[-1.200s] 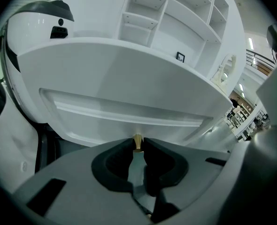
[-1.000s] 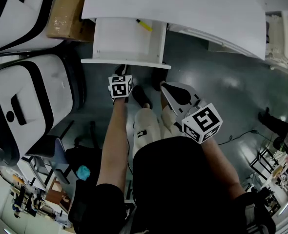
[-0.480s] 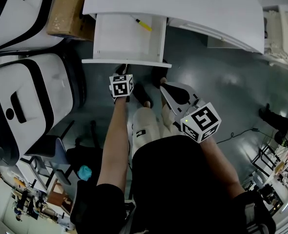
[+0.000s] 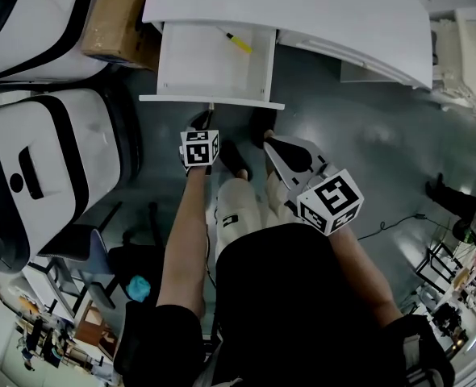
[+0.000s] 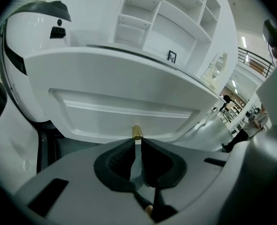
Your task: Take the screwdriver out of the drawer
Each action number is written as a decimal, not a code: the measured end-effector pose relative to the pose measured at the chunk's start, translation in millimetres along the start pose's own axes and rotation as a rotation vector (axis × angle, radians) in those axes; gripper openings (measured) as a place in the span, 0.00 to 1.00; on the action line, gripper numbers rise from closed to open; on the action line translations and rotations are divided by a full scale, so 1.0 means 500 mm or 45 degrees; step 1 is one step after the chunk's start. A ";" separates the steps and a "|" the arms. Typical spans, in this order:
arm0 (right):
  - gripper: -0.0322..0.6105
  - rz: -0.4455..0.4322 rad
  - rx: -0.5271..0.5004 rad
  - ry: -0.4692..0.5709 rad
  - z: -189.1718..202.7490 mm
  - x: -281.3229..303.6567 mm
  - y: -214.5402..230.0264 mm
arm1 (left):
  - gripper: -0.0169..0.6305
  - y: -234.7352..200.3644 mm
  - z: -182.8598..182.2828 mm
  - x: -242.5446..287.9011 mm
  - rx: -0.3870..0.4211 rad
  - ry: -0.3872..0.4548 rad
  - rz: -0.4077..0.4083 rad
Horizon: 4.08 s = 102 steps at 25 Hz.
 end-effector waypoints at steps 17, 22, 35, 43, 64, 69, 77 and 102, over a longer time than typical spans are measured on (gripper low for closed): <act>0.08 0.036 -0.085 0.103 -0.065 -0.020 -0.017 | 0.06 0.086 -0.120 -0.259 0.086 0.277 0.096; 0.08 0.069 -0.128 0.085 -0.077 -0.002 0.012 | 0.06 0.120 -0.181 -0.324 0.076 0.362 0.141; 0.08 0.093 -0.249 -0.120 -0.097 0.136 0.179 | 0.06 0.162 -0.337 -0.352 0.004 0.479 0.146; 0.13 0.090 -0.243 -0.263 -0.093 0.276 0.310 | 0.06 0.137 -0.398 -0.340 -0.088 0.493 0.046; 0.32 0.257 -0.253 -0.533 0.040 0.570 0.511 | 0.06 0.089 -0.416 -0.277 -0.307 0.440 -0.172; 0.39 0.308 -0.260 -0.599 0.075 0.612 0.532 | 0.06 0.077 -0.403 -0.278 -0.352 0.431 -0.198; 0.52 0.340 -0.199 -0.650 0.101 0.666 0.563 | 0.06 0.070 -0.380 -0.273 -0.408 0.421 -0.201; 0.26 0.309 -0.151 -0.765 0.174 0.693 0.579 | 0.06 0.042 -0.328 -0.266 -0.483 0.361 -0.247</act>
Point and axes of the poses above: the fingertips, and each gripper's own axes: x forward along the fingers, y to its right, z out of its underside, the point moved 1 cm from there along -x, backward along the fingers, and after that the axes turned 3 degrees about -z, right-handed, at the moved point
